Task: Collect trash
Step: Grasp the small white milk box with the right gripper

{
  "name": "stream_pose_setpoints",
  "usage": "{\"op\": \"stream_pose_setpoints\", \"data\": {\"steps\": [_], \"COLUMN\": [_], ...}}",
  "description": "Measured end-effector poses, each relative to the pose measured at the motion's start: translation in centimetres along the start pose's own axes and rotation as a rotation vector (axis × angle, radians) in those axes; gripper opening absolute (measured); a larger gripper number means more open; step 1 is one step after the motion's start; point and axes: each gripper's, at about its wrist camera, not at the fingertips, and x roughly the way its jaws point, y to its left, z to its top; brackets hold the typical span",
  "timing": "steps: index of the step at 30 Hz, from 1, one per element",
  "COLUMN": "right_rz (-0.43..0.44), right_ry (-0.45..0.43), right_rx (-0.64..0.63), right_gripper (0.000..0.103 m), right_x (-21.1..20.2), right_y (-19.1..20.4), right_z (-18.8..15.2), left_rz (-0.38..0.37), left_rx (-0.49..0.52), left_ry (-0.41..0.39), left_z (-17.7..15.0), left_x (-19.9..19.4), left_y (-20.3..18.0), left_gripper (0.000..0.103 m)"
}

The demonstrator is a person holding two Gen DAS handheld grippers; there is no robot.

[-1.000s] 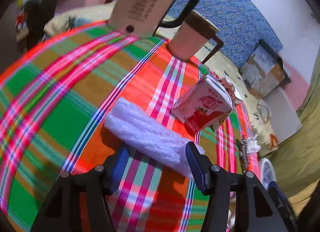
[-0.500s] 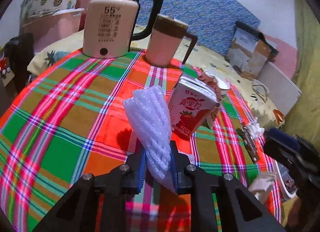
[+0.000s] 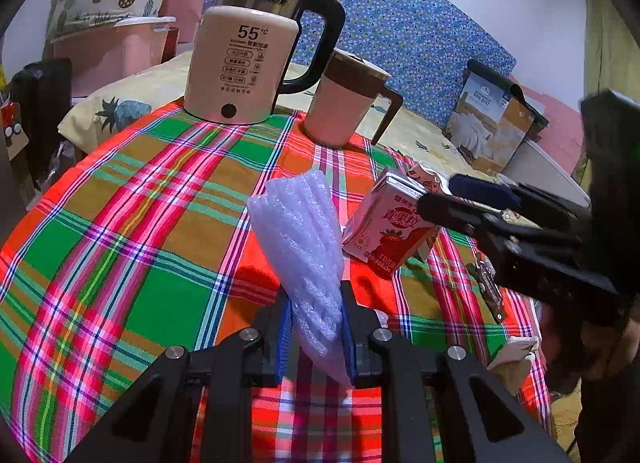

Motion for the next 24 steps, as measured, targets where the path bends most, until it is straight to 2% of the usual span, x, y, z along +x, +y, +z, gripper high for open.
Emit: {"op": "stream_pose_setpoints", "data": {"steps": [8,12,13,14,24], "right_rz": [0.017,0.038,0.046,0.046,0.026], "right_ry": [0.075,0.076,0.073,0.071,0.033], "right_rx": [-0.022,0.027,0.045,0.062,0.19], "right_gripper": [0.056,0.055,0.051,0.04,0.039], "right_x": [2.2,2.0,1.8,1.7,-1.6], "right_y": [0.5,0.2,0.1,0.1,0.2], "right_z": [0.4,0.4,0.3,0.2,-1.6], "left_rz": [-0.001,0.0,-0.001,-0.001,-0.002], "left_rx": [-0.011,-0.013,-0.012,-0.012,0.009], "left_ry": [-0.003,-0.003,-0.003,-0.003,-0.022], "left_z": [-0.1,-0.1,-0.1,-0.1,-0.3], "left_x": [-0.3,-0.3,-0.3,-0.3,-1.1], "left_y": [0.5,0.5,0.5,0.5,-0.6], "left_gripper": [0.022,0.022,0.022,0.022,0.022]}}
